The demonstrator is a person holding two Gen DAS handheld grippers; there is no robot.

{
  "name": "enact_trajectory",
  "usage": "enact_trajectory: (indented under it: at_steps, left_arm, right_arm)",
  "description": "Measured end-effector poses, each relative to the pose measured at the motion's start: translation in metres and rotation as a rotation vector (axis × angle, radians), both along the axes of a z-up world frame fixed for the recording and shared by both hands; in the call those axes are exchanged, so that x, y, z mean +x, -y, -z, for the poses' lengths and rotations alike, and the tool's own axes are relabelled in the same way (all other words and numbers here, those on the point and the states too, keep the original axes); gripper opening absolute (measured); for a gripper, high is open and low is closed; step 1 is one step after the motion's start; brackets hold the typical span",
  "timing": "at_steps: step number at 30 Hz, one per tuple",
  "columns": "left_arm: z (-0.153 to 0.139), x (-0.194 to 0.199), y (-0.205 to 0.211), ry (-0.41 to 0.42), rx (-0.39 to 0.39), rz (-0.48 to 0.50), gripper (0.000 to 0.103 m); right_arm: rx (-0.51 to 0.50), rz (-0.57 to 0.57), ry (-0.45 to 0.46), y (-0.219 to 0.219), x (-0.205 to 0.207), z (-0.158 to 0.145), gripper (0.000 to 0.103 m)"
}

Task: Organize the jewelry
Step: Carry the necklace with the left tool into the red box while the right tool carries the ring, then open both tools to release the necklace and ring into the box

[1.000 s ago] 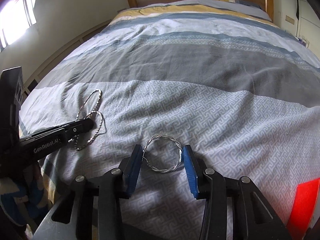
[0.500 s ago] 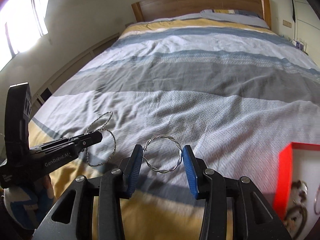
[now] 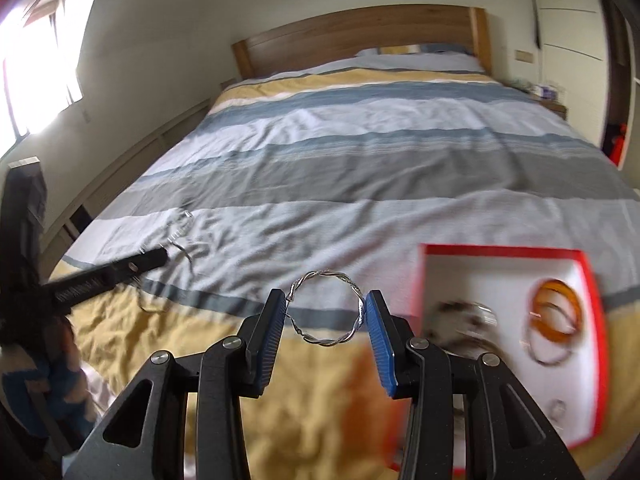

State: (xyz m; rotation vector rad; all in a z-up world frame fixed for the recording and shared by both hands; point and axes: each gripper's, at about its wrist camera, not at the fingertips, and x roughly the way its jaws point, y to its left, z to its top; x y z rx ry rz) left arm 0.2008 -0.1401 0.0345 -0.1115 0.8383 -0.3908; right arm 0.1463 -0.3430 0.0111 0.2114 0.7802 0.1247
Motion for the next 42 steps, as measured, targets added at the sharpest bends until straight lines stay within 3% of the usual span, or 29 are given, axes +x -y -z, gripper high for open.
enact_trajectory:
  at_steps: [10, 14, 20, 30, 42]
  left_arm:
    - [-0.010, -0.034, 0.119, -0.019, -0.045, 0.219, 0.008]
    - [0.002, -0.046, 0.165, -0.051, -0.035, 0.294, 0.008]
    - [0.047, -0.053, 0.208, -0.131, 0.042, 0.336, 0.008]
    - [0.101, -0.049, 0.222, -0.227, 0.140, 0.321, 0.008]
    - [0.104, -0.045, 0.212, -0.265, 0.128, 0.297, 0.012]
  right_arm:
    - [-0.074, 0.124, -0.080, 0.103, -0.048, 0.025, 0.041]
    - [-0.079, 0.149, -0.112, 0.132, -0.056, 0.040, 0.041]
    - [-0.076, 0.146, -0.167, 0.152, -0.057, 0.069, 0.041]
    - [-0.082, 0.093, -0.220, 0.158, -0.052, 0.101, 0.041]
    - [-0.154, 0.037, -0.270, 0.152, -0.042, 0.103, 0.046]
